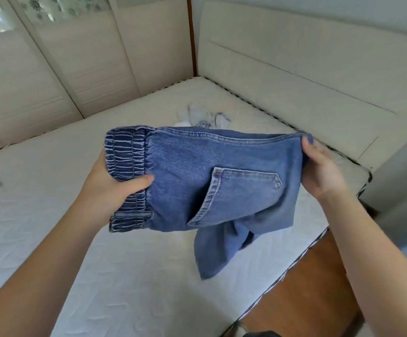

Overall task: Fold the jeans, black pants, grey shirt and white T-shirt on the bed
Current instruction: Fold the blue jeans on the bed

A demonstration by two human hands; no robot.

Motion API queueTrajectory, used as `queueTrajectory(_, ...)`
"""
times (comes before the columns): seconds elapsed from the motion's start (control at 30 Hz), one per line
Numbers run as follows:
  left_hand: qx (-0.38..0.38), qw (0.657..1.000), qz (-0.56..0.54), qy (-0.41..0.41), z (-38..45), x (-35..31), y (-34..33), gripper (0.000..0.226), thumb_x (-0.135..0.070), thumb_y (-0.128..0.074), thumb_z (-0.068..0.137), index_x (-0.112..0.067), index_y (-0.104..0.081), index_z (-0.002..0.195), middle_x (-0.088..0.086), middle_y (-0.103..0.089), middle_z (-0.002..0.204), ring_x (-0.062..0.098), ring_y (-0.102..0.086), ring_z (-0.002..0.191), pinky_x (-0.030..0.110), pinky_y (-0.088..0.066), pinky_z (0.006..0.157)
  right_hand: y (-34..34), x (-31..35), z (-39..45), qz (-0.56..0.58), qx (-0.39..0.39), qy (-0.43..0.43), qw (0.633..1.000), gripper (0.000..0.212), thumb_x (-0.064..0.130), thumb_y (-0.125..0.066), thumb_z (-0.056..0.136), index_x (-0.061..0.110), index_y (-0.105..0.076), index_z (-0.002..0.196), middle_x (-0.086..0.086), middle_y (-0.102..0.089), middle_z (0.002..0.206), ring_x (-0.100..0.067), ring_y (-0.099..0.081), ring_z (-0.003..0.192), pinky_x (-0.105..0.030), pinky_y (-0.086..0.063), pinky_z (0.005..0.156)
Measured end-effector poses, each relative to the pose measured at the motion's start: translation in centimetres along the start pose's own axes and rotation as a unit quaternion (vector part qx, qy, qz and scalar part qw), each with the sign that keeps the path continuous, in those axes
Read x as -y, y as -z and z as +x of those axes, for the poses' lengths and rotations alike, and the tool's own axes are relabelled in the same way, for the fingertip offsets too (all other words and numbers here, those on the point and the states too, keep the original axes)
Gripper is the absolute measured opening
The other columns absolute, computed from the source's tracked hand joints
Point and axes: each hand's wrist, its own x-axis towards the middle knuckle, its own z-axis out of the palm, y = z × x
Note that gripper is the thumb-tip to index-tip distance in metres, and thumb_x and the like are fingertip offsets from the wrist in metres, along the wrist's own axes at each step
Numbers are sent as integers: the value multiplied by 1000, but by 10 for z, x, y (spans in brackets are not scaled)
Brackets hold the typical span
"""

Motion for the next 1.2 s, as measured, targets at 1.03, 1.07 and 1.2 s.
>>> queueTrajectory(1.03,-122,882,-161,426,-207,289,-69,50,-36,-90,57,-21,-71,100,5,-76,95,26,-73,86,47,-59,76,-13,-260,0,-515,193,-250,797,21,22,-57,98,4,-62,89,-14,-58,91,-21,-52,89,-32,-38,79)
queueTrajectory(1.07,-132,876,-163,434,-218,295,-62,50,-33,-90,59,-19,-71,103,6,-76,97,27,-73,88,47,-59,78,-21,-266,-4,-517,210,-244,793,24,24,-57,98,1,-64,95,-14,-60,94,-22,-54,91,-33,-39,81)
queueTrajectory(1.2,-162,864,-167,447,-258,315,-33,40,-26,-87,69,-16,-70,105,7,-76,97,29,-73,89,42,-59,74,-56,-287,-23,-543,276,-224,761,22,31,-56,98,11,-65,93,-6,-63,94,-21,-56,89,-32,-39,82)
